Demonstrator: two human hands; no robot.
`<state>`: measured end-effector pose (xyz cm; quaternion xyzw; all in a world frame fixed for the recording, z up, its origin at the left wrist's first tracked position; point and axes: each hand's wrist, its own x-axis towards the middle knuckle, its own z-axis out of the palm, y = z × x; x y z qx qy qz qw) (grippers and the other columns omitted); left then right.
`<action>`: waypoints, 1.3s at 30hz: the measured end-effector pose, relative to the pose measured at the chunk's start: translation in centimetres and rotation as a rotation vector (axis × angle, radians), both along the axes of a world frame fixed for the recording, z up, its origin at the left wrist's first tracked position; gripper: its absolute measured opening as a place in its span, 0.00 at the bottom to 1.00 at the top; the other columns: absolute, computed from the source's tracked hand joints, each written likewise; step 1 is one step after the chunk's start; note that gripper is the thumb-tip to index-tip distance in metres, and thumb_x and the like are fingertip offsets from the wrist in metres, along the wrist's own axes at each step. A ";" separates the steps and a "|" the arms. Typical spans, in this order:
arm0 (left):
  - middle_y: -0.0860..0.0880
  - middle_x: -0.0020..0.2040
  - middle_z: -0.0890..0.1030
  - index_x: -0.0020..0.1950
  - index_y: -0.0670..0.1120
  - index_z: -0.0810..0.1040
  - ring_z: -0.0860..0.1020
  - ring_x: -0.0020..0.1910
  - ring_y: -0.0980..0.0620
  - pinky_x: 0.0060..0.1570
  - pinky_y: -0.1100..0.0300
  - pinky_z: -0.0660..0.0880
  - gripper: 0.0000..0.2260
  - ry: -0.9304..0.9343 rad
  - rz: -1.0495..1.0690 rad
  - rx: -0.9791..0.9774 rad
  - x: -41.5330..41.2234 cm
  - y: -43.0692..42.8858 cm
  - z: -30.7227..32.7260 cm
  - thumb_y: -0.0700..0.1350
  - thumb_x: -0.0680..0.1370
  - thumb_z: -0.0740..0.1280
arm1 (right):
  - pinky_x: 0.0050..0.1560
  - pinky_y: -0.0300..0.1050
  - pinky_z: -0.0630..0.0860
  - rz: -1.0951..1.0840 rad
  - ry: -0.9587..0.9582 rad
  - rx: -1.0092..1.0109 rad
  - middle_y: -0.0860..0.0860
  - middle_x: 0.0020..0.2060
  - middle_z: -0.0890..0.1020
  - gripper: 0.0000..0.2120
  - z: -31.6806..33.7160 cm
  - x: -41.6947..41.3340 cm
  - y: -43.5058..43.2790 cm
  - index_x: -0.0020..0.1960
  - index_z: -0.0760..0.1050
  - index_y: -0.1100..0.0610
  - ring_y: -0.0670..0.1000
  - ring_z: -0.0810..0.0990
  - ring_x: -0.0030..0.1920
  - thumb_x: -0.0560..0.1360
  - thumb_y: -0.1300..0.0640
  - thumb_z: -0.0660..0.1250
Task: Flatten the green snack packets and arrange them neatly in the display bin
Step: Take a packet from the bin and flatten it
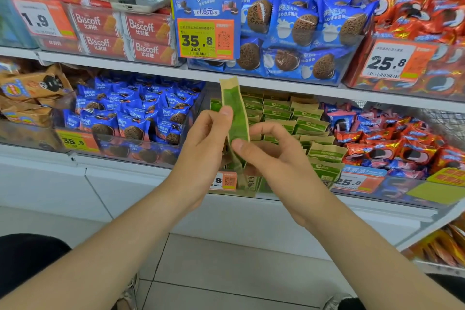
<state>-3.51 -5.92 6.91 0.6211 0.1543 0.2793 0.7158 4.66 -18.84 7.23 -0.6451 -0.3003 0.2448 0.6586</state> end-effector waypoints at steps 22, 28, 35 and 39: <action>0.47 0.52 0.86 0.48 0.36 0.77 0.87 0.53 0.47 0.58 0.49 0.84 0.08 0.037 -0.135 0.213 -0.8 0.2 -1.1 0.38 0.85 0.65 | 0.55 0.62 0.83 -0.255 0.015 0.078 0.62 0.46 0.87 0.21 -1.6 0.6 0.7 0.49 0.86 0.62 0.64 0.85 0.47 0.81 0.43 0.70; 0.46 0.44 0.84 0.49 0.42 0.77 0.85 0.48 0.52 0.59 0.48 0.84 0.08 0.057 -0.185 0.118 -1.0 0.1 -0.7 0.39 0.87 0.63 | 0.53 0.49 0.85 -0.098 0.209 0.132 0.54 0.55 0.88 0.20 -0.6 1.2 0.3 0.65 0.83 0.58 0.53 0.88 0.55 0.81 0.45 0.69; 0.45 0.43 0.89 0.62 0.38 0.82 0.88 0.46 0.48 0.54 0.48 0.85 0.14 0.075 -0.167 -0.046 -1.1 -0.1 -0.3 0.45 0.81 0.72 | 0.50 0.50 0.86 -0.244 -0.170 0.082 0.49 0.54 0.88 0.18 0.3 1.9 -0.1 0.64 0.71 0.52 0.49 0.87 0.55 0.79 0.55 0.75; 0.40 0.49 0.89 0.64 0.38 0.81 0.89 0.50 0.44 0.46 0.54 0.86 0.11 0.087 -0.125 -0.058 -0.7 -0.1 -1.0 0.40 0.83 0.70 | 0.51 0.54 0.85 -0.165 0.011 0.073 0.51 0.53 0.89 0.14 0.6 1.2 -0.2 0.63 0.81 0.52 0.54 0.88 0.53 0.87 0.47 0.60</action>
